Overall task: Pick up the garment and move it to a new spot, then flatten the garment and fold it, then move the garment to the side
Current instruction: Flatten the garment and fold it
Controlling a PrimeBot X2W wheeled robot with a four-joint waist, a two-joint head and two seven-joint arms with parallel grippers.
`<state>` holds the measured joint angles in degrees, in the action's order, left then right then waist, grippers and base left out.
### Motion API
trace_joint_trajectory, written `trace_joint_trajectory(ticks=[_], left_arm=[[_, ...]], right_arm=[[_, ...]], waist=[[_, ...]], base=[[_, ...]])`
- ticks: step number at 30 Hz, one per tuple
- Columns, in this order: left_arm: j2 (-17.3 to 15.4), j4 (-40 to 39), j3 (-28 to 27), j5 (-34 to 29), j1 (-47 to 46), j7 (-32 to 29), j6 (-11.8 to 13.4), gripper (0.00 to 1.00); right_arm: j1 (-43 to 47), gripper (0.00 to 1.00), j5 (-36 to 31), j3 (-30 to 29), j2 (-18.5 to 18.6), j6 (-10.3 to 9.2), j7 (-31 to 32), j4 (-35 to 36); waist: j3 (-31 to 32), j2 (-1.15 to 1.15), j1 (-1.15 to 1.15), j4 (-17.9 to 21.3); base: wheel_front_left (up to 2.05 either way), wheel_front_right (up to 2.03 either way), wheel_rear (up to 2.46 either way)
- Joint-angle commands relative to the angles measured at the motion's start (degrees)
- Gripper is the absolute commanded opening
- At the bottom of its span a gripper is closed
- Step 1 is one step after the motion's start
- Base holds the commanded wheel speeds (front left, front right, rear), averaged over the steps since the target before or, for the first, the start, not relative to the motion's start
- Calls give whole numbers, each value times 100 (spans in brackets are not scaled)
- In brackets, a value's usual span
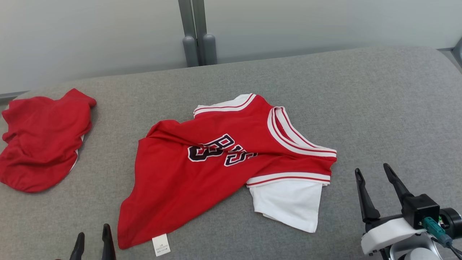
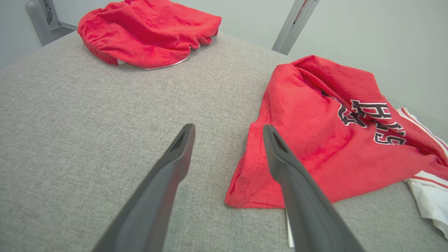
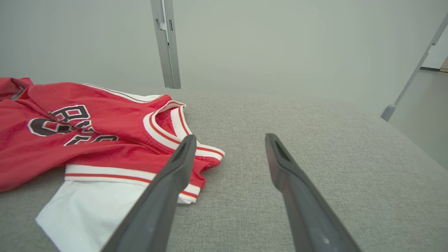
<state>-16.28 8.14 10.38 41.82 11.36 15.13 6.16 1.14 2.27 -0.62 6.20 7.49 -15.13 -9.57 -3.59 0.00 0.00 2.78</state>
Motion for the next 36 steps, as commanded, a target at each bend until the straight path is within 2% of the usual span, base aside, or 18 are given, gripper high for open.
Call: trace_joint_trajectory(ticks=[1,5,7,11,18,23,36], left_arm=[[171,-150,-187,-436,138,-1,-145,100],[890,-670,-808,-1495,368,-1,-755,100],[1094,-870,-1065,-1890,426,-1,-1020,100],[1297,-941,-1388,-2321,435,0,-1273,100],[1331,-687,-1481,-2639,216,1,-1368,100],[1335,-667,-1506,-2574,167,0,-1370,100],[1336,-660,-1532,-2626,251,0,-1372,100]], right_arm=[[91,100,-68,-24,43,1,-2,66],[211,100,-103,-50,85,1,-2,172],[223,100,-123,-31,88,1,-2,199],[274,100,-134,-13,49,1,-2,135],[304,100,-155,-1,-74,1,-2,-48],[251,100,-190,-55,-125,1,-2,-102],[54,100,-213,-19,-160,1,-2,-154]], waist=[[82,0,0,-5],[233,0,0,-1],[279,0,0,28],[364,0,0,93],[427,0,0,223],[414,0,0,283],[379,0,0,126]], base=[[0,0,0],[0,0,0],[0,0,0],[0,0,0],[0,0,0],[0,0,0],[0,0,0]])
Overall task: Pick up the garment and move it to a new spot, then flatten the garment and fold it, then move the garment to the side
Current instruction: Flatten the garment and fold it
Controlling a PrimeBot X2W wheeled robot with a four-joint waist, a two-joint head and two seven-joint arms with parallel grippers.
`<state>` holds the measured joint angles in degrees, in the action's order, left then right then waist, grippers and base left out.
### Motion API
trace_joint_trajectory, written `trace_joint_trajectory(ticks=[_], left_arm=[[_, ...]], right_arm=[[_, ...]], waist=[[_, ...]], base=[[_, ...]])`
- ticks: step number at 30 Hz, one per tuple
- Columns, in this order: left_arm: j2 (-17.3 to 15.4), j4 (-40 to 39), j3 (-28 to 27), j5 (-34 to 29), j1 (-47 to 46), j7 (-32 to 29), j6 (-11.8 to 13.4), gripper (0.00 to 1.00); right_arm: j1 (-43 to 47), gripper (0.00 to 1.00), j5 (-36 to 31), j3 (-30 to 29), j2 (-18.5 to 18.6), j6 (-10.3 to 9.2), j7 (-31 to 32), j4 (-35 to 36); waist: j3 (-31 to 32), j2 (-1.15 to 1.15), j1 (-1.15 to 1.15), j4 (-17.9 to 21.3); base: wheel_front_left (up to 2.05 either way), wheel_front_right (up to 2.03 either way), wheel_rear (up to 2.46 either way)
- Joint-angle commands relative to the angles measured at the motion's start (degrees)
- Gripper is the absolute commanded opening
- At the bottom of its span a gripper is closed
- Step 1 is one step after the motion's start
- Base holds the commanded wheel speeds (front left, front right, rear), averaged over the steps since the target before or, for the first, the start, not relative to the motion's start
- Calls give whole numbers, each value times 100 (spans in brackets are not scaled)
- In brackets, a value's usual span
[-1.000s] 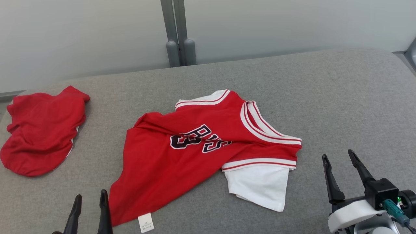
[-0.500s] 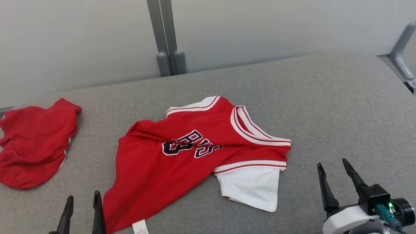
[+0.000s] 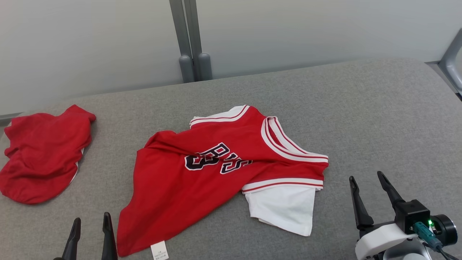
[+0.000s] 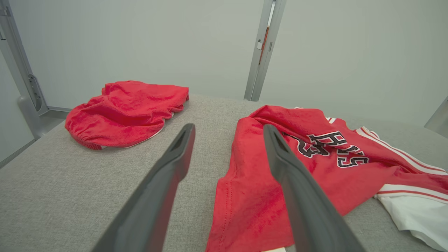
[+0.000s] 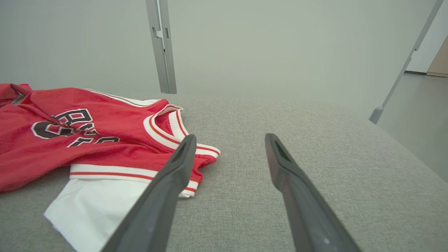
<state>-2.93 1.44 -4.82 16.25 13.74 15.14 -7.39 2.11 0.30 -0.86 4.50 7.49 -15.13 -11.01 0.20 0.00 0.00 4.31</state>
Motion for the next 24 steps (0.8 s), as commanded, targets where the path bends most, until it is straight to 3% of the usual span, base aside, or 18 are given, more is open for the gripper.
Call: trace_joint_trajectory(ticks=[1,24], left_arm=[[1,12,-18,-58,15,-1,-17,100],[1,36,-20,-41,144,-1,-17,100]], right_arm=[[-53,100,-14,15,11,1,-2,-18],[21,100,21,111,82,1,-2,-7]], waist=[[1,0,0,-43],[67,0,0,-175]], base=[[0,0,0],[0,0,0]])
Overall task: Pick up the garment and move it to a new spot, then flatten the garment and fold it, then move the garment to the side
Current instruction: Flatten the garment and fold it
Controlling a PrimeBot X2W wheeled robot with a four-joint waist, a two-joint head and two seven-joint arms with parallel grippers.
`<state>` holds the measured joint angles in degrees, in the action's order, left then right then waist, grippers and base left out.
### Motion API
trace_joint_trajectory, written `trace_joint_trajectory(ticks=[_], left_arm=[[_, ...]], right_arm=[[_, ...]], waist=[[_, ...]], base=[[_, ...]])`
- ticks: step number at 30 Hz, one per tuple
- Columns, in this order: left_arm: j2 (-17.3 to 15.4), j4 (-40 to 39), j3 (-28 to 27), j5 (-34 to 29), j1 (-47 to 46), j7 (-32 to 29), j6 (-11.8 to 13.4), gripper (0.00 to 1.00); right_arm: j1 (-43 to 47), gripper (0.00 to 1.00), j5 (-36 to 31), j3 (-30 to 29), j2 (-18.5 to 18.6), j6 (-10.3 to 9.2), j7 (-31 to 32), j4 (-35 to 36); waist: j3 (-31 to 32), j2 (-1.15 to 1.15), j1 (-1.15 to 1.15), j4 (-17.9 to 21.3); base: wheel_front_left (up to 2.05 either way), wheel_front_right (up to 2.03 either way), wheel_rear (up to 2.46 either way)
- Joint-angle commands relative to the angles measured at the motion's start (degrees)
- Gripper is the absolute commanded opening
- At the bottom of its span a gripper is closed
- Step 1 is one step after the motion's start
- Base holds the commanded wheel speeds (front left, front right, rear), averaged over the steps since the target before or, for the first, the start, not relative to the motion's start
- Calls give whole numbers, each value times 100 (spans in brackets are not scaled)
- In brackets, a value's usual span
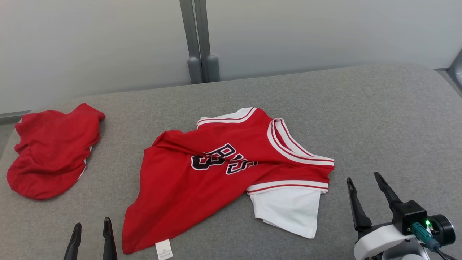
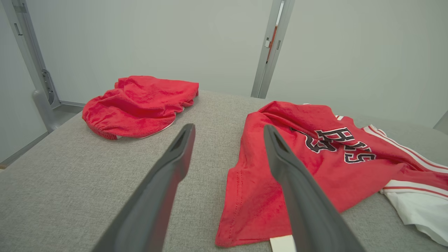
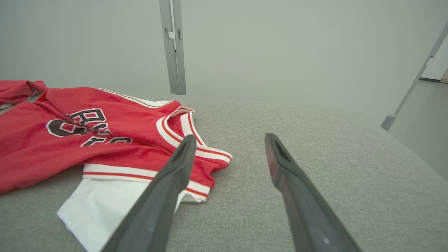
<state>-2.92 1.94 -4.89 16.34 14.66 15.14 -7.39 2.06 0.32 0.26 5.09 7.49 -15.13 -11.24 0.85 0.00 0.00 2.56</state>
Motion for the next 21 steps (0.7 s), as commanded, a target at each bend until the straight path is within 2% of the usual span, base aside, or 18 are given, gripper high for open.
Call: trace_joint_trajectory(ticks=[1,5,11,21], left_arm=[[0,10,2,-66,62,-1,-18,100],[-28,262,194,-106,118,-1,-17,100],[-139,1168,517,-112,-113,-1,-18,100],[-318,2213,924,17,-885,-1,-10,100]], right_arm=[[26,100,25,16,12,1,-2,20],[80,100,151,303,28,1,-2,-276],[-150,100,449,910,133,0,149,-1347],[-787,100,797,1761,218,0,517,-1939]], waist=[[3,0,0,1],[-13,0,0,6],[-114,0,0,-33],[-565,0,0,-109]], base=[[0,0,0],[0,0,0],[0,0,0],[0,0,0]])
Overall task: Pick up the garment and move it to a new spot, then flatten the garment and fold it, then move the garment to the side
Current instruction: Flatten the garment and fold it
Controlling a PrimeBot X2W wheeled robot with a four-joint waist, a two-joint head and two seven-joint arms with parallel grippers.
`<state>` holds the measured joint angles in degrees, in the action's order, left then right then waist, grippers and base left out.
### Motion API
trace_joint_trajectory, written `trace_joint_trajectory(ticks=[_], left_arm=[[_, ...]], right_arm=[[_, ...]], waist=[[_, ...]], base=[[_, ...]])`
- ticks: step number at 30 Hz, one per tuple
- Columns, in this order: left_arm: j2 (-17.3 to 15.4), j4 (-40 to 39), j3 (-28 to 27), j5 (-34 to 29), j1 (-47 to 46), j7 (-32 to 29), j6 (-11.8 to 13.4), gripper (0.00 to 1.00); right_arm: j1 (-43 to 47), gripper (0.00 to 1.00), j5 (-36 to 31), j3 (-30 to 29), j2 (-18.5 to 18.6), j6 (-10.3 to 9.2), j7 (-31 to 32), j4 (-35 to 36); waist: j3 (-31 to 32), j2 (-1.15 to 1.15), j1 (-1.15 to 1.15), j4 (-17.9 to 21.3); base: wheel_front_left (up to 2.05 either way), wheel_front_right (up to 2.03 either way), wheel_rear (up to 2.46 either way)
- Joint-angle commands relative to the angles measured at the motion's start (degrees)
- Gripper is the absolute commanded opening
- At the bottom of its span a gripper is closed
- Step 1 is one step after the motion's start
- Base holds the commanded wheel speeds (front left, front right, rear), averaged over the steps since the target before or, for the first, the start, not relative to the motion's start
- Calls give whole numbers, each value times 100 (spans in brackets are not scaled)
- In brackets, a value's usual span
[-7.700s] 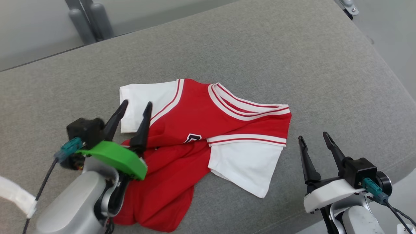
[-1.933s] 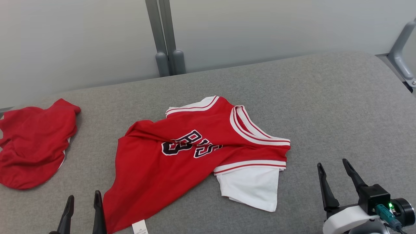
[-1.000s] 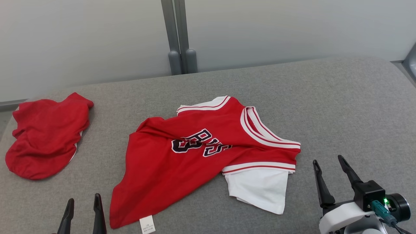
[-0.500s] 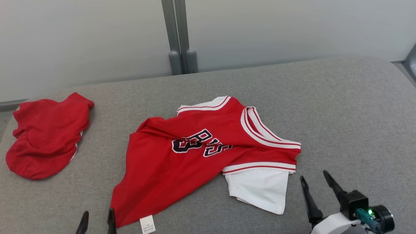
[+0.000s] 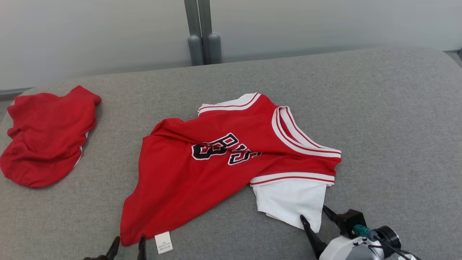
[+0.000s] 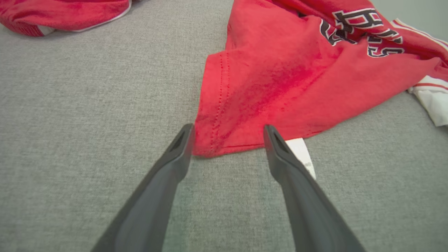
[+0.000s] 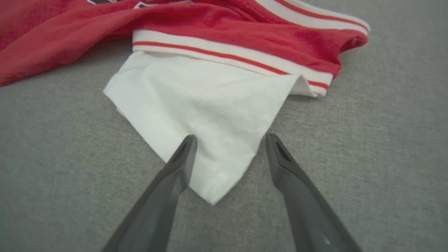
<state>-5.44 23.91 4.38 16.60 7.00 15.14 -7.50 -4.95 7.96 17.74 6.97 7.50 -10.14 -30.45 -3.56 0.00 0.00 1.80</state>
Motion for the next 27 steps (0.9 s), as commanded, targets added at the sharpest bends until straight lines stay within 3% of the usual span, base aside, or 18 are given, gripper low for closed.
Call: trace_joint_trajectory(ticks=[1,7,8,9,10,13,17,22,27], left_arm=[[-85,93,22,-11,-180,-1,1,100],[-192,613,215,77,-629,-38,1,100],[-202,709,277,128,-699,-74,1,89],[-210,799,330,182,-752,-134,1,47],[-238,881,436,235,-800,-179,1,0],[-301,1011,637,466,-815,-265,1,0],[-430,607,769,1008,-609,-316,1,0],[-964,-1049,671,1521,-44,-702,24,0],[-1406,-3639,294,1971,411,-1511,230,0]], right_arm=[[-137,100,41,65,43,-1,47,-51],[-446,100,166,319,63,-1,212,-217],[-485,100,199,372,69,-1,261,-254],[-518,86,242,438,77,-1,297,-273],[-536,1,377,528,58,0,295,-271],[-546,0,728,805,172,1,416,-239],[-521,0,1671,845,367,0,339,471],[-254,0,2542,422,1086,0,587,2194],[-176,0,2879,-489,1946,0,1324,4316]], waist=[[-176,0,0,-42],[-452,0,0,-65],[-486,0,0,-67],[-509,0,0,-68],[-526,0,0,-70],[-522,0,0,-59],[-437,0,0,25],[-352,0,0,147],[-434,0,0,297]], base=[[0,0,0],[0,0,0],[0,0,0],[0,0,0],[0,0,0],[0,0,0],[0,0,0],[0,0,0],[0,0,0]])
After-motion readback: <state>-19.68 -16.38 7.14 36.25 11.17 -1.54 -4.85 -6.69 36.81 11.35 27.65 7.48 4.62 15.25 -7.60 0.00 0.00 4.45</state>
